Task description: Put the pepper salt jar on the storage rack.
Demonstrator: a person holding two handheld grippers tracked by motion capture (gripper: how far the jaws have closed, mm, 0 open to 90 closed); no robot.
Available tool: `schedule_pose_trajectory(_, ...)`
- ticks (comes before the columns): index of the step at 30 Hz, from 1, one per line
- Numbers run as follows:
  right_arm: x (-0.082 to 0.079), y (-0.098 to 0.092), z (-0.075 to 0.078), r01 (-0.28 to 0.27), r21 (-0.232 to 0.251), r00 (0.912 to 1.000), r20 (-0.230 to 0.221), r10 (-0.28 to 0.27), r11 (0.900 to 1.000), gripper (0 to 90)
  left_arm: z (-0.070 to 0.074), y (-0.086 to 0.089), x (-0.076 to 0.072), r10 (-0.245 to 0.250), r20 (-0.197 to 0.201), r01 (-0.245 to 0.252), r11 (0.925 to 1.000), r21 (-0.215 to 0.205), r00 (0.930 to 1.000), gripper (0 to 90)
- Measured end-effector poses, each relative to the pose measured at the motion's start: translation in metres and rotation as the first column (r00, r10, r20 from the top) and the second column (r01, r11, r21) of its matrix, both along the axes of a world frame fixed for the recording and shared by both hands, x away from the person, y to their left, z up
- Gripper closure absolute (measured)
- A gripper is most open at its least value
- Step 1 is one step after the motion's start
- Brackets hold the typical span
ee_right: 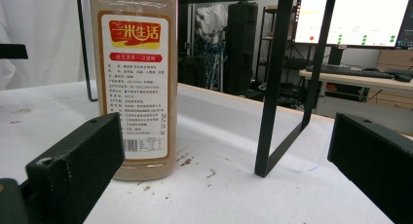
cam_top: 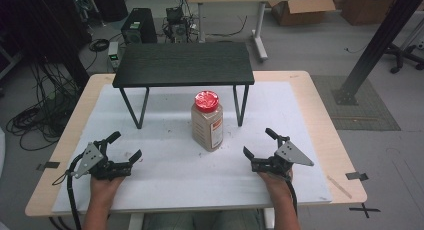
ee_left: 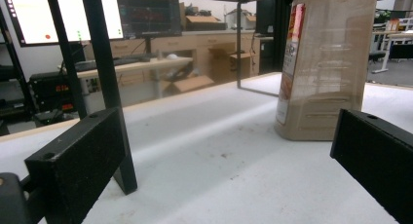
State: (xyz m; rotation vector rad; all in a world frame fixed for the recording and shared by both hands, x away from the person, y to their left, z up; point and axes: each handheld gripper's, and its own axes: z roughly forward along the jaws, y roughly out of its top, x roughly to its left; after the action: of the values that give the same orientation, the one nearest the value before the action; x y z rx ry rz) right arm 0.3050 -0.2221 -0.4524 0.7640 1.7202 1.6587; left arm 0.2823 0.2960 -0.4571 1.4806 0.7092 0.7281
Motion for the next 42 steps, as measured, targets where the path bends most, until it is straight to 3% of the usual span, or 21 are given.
schedule_pose_trajectory(14, 0.0, 0.0, 0.0, 0.001, 0.001, 1.0, -0.002, -0.001, 1.0, 0.0, 0.0, 0.001, 0.001, 0.001, -0.009, -0.001, 1.0, -0.007, 1.0, 0.2)
schedule_pose_trajectory(21, 0.003, -0.003, 0.001, -0.015, 0.035, 0.9995, -0.026, 0.016, 0.999, 0.0, 0.0, 0.0, 0.0, 0.001, -0.002, -0.001, 1.0, -0.003, 1.0, 0.2)
schedule_pose_trajectory(25, 0.004, -0.003, 0.002, -0.027, 0.052, 0.9976, -0.062, 0.03, 0.998, 0.0, 0.0, 0.001, 0.001, 0.001, -0.005, -0.001, 1.0, -0.004, 1.0, 0.2)
schedule_pose_trajectory(33, 0.008, 0.01, 0.029, -0.073, 0.049, 0.9956, -0.056, 0.076, 0.996, 0.0, 0.0, 0.001, 0.001, 0.001, -0.005, -0.001, 1.0, -0.009, 1.0, 0.2)
schedule_pose_trajectory(42, 0.016, 0.026, 0.046, -0.108, 0.04, 0.9916, -0.068, 0.11, 0.993, 0.0, 0.0, 0.001, 0.0, 0.002, -0.003, -0.002, 1.0, -0.009, 1.0, 0.2)
